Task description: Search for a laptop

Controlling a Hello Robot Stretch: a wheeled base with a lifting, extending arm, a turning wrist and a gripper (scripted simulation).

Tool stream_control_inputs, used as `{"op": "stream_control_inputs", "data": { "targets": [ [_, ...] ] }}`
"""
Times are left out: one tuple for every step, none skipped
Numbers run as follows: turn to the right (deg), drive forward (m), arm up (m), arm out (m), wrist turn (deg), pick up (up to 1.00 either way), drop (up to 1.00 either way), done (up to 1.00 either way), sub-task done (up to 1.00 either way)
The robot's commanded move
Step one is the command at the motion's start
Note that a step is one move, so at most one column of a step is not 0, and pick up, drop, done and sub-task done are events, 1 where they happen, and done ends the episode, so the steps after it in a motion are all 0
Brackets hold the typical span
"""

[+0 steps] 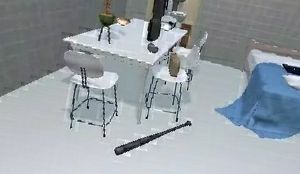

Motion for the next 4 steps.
{"op": "stream_control_inputs", "data": {
  "targets": [
    [0.0, 0.8, 0.0, 0.0, 0.0, 0.0, 0.0, 0.0, 0.0],
    [-45.0, 0.0, 0.0, 0.0, 0.0, 0.0, 0.0, 0.0, 0.0],
    [-21.0, 0.0, 0.0, 0.0, 0.0, 0.0, 0.0, 0.0, 0.0],
    [0.0, 0.45, 0.0, 0.0, 0.0, 0.0, 0.0, 0.0, 0.0]
  ]
}}
